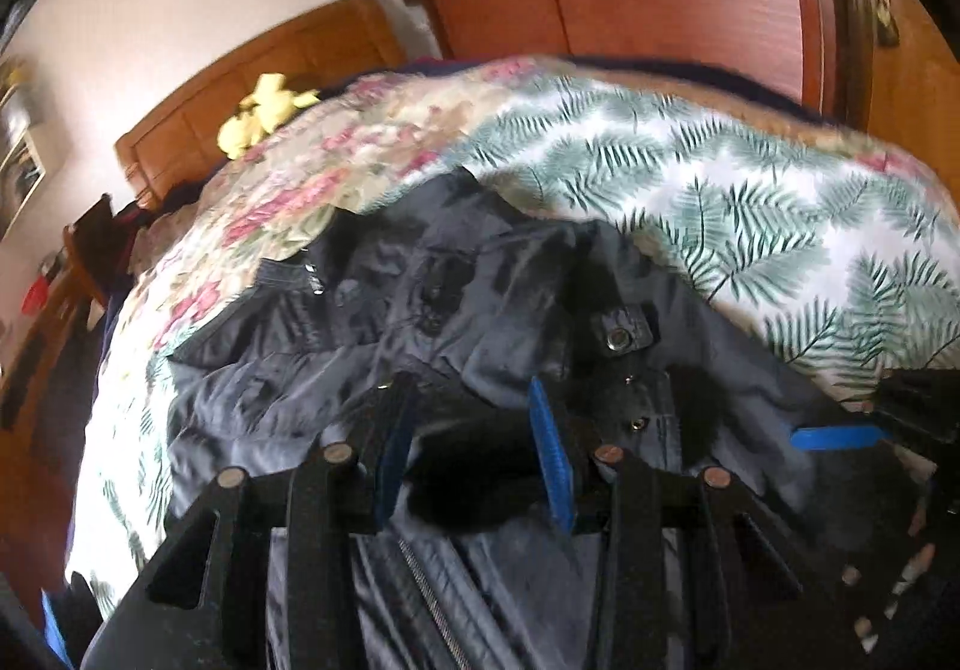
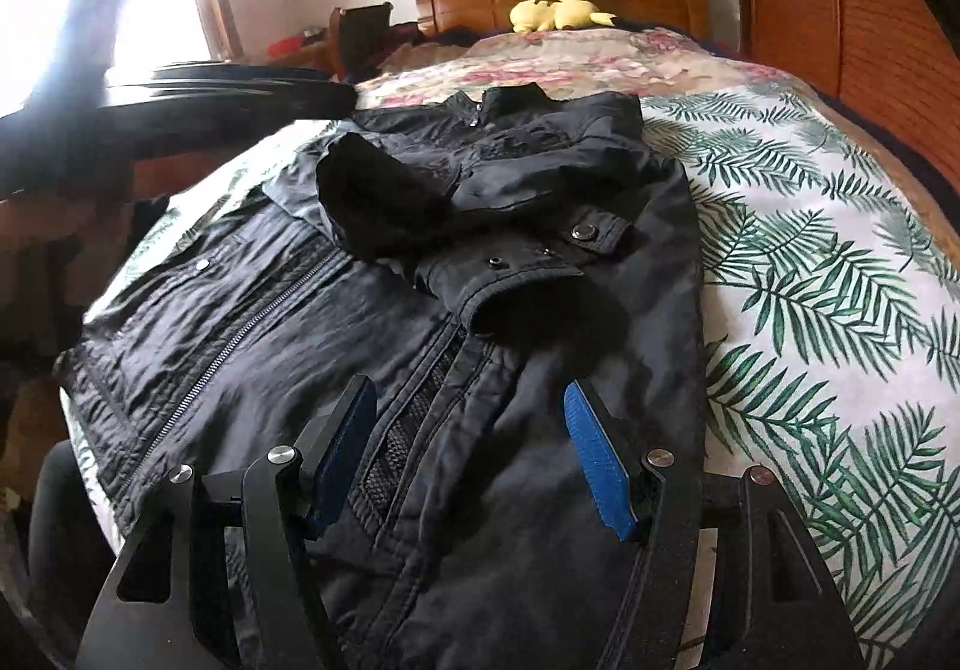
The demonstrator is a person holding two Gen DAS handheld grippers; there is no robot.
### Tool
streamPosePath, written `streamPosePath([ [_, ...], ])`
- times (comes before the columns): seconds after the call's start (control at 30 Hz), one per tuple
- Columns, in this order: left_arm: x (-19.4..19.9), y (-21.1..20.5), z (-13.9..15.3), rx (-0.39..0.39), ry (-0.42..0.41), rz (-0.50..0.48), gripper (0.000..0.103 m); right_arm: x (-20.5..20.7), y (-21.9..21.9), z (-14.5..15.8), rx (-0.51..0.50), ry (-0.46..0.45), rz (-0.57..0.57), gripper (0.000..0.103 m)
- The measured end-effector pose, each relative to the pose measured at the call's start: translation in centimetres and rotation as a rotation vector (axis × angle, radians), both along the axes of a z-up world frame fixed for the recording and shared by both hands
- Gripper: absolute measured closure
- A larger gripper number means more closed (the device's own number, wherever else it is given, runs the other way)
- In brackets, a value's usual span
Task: Fold large clothes
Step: 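Grasp the other jacket side with the left gripper and fold it inward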
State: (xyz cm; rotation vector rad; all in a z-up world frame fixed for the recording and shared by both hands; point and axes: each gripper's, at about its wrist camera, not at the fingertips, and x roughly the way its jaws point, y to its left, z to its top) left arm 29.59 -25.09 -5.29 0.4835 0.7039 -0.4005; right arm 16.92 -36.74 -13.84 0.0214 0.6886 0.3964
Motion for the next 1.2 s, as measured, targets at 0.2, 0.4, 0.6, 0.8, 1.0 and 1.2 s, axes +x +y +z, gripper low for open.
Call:
streamPosePath([
  [0.2,1.3,-0.3,-3.7,0.115,0.086,-0.018,0.066,0.1,0.0,-0.1,0.007,-0.001,0.025,0.036],
  [0.4,-0.1,1.4,-5.6,0.152,0.109,-0.025,0.066,-0.1,0.2,0.2,0.008,-0.017,0.034,0.036],
  [0.6,0.2,0.9,-5.7,0.141,0.102,-0.016,0.066,0.2,0.5,0.1,-0.007,-0.019,0.014,0.036],
  [0.8,0.6,1.9,-4.7,0.032,0.088,-0.001,0.087,0.3,0.6,0.0,-0.026,-0.019,0.0,0.036],
  [1.0,-0.6,6.2,-2.8,-0.052,0.003,0.097,0.099,0.6,0.8,-0.4,-0.04,-0.01,-0.01,0.036],
  [1.2,-3.1,11.2,-1.9,-0.145,-0.051,0.212,0.099,0.6,1.1,-0.5,-0.063,-0.017,-0.017,0.036],
])
